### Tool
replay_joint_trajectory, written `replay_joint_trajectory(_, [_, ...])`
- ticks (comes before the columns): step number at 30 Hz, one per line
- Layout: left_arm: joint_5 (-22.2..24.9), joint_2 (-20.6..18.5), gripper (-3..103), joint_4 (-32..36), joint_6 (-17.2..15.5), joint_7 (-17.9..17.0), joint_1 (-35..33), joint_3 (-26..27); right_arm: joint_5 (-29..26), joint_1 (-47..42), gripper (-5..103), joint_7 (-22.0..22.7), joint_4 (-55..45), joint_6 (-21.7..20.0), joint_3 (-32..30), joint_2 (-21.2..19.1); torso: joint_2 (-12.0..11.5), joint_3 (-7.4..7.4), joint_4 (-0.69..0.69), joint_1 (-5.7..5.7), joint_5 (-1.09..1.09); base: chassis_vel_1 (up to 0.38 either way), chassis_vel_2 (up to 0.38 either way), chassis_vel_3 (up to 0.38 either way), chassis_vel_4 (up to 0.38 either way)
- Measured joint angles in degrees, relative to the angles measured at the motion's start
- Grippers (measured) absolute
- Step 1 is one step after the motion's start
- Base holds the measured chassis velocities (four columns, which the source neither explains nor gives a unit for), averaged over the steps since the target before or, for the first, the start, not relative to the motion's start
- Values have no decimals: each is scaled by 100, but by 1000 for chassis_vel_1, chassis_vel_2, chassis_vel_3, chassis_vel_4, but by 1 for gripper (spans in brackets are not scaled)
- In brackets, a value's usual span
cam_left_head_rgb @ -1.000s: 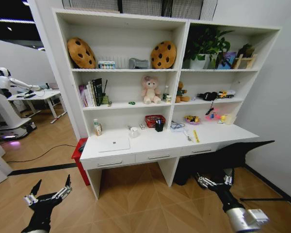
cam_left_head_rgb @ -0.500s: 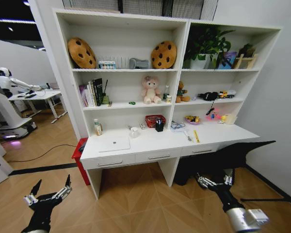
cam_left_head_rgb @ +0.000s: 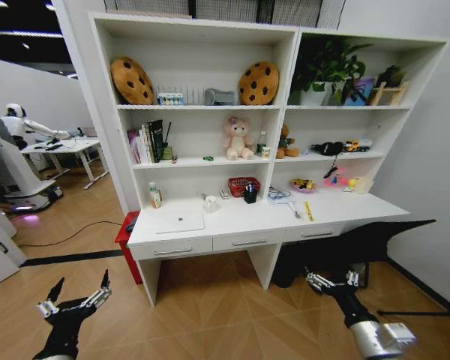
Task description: Organize the objects on the table.
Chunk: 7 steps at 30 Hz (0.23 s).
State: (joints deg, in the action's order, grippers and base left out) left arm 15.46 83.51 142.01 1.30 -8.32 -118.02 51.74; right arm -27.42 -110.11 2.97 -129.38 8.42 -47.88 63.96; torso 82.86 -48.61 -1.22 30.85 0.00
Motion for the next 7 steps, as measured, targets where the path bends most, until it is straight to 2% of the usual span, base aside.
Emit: replay_joint_trajectory(7, [0,0,100,0,0,0,0,0,0,0,100,0,0,0,0,0,0,0,0,0,0,0,0,0,0])
